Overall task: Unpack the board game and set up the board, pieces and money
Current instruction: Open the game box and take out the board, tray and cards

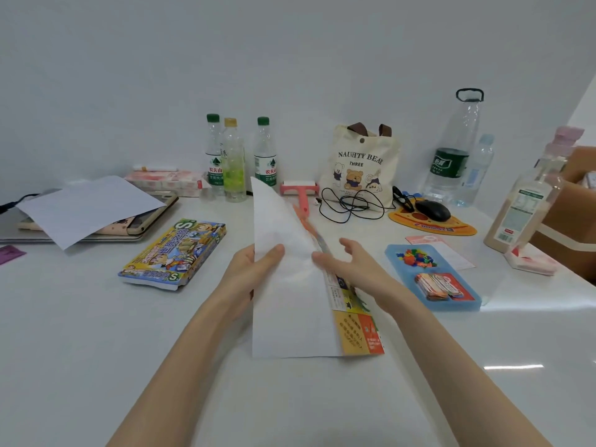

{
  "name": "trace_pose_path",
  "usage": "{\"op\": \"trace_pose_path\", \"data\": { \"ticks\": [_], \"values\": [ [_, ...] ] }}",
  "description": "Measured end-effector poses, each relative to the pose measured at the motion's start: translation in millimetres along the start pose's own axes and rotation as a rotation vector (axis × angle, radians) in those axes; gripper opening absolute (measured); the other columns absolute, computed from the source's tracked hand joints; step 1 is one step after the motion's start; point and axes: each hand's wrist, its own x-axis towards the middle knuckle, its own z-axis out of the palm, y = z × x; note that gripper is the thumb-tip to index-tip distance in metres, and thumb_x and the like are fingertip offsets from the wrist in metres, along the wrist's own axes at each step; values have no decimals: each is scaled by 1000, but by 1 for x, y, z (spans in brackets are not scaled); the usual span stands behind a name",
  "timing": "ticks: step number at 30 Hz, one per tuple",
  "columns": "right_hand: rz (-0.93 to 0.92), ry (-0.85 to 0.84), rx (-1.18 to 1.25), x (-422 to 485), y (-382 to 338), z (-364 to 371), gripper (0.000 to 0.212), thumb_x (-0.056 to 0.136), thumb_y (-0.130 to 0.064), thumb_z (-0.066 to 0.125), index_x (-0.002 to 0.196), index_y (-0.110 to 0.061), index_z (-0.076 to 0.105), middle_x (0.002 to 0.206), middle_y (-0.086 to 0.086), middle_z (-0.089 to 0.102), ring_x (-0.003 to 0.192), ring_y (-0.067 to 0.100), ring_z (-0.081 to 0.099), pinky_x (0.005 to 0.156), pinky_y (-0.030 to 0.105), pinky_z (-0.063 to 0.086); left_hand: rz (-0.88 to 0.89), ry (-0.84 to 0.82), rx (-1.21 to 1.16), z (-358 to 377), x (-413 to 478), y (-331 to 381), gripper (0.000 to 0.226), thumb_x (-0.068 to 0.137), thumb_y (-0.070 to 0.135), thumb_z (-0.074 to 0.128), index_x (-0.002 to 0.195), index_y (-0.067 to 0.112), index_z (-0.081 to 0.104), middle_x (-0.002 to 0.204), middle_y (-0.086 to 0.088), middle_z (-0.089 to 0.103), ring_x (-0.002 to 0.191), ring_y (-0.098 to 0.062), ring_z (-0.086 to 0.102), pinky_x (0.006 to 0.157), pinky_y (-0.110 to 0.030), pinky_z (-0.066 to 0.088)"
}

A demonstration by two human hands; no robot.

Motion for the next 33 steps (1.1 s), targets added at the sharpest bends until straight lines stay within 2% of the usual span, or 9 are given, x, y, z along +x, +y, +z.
{"op": "trace_pose_path", "data": {
  "ticks": [2, 4, 7, 9, 13, 19, 23, 29, 33],
  "values": [
    [6, -61, 24, -1, 0, 7, 100, 77, -56, 69, 153, -26, 13, 156, 0, 25, 129, 19, 44, 91, 29, 37, -1, -29, 7, 1, -1, -1, 27, 95, 20, 57, 113, 1, 65, 108, -19, 70, 97, -35, 68, 88, -45, 54],
    [26, -102, 77, -2, 1, 11, 93, 80, -49, 70, 153, -24, 18, 150, 0, 36, 124, 19, 52, 94, 30, 44, 13, -27, 15, 1, -2, 0, 26, 95, 20, 56, 113, 2, 65, 106, -17, 71, 94, -31, 69, 84, -41, 56],
    [39, -160, 254, -4, -1, 9, 44, 92, -31, 60, 131, -11, 52, 113, 1, 68, 90, 13, 69, 77, 24, 55, 22, -19, 20, -1, 0, -1, 26, 95, 19, 56, 114, 3, 65, 105, -15, 72, 92, -29, 70, 84, -40, 56],
    [58, -143, 344, -8, -3, 5, 22, 96, -26, 52, 106, -10, 65, 96, 2, 72, 78, 12, 69, 71, 22, 54, 23, -7, 28, -3, 0, -1, 26, 95, 19, 56, 114, 3, 65, 106, -16, 72, 94, -31, 69, 85, -41, 55],
    [114, 79, 345, -3, 1, -7, 22, 97, -23, 51, 92, -8, 66, 101, 7, 71, 100, 23, 65, 97, 40, 47, 34, 25, 14, -8, 3, 2, 29, 95, 17, 56, 118, 0, 62, 108, -19, 70, 92, -31, 67, 82, -39, 55],
    [-9, 372, 280, 3, 11, -39, 16, 90, -22, 61, 101, -18, 73, 85, 2, 73, 80, 21, 68, 76, 34, 54, 138, 142, 55, -23, 13, 9, 25, 93, 15, 60, 115, 4, 64, 108, -16, 71, 92, -29, 67, 80, -38, 55],
    [-100, 552, 213, 6, 10, -57, 11, 87, -24, 62, 86, -31, 70, 76, -6, 67, 75, 13, 62, 70, 30, 49, 195, 197, 146, -26, 25, 22, 20, 90, 16, 64, 109, 9, 68, 100, -6, 73, 88, -21, 68, 71, -26, 56],
    [-105, 488, 381, 6, 0, -70, 11, 98, -16, 47, 101, -23, 57, 80, -3, 70, 60, 16, 54, 57, 25, 42, 285, 323, 243, -15, 33, 45, 12, 85, 16, 71, 96, 14, 68, 83, 9, 65, 74, -4, 60, 55, -6, 44],
    [-87, 389, 537, 0, -11, -73, 15, 100, -20, 46, 93, -21, 59, 96, -4, 73, 79, 18, 63, 75, 30, 53, 332, 344, 304, -15, 35, 55, 4, 81, 20, 76, 83, 19, 73, 81, 9, 69, 79, -14, 63, 73, -29, 50]
  ]
}}
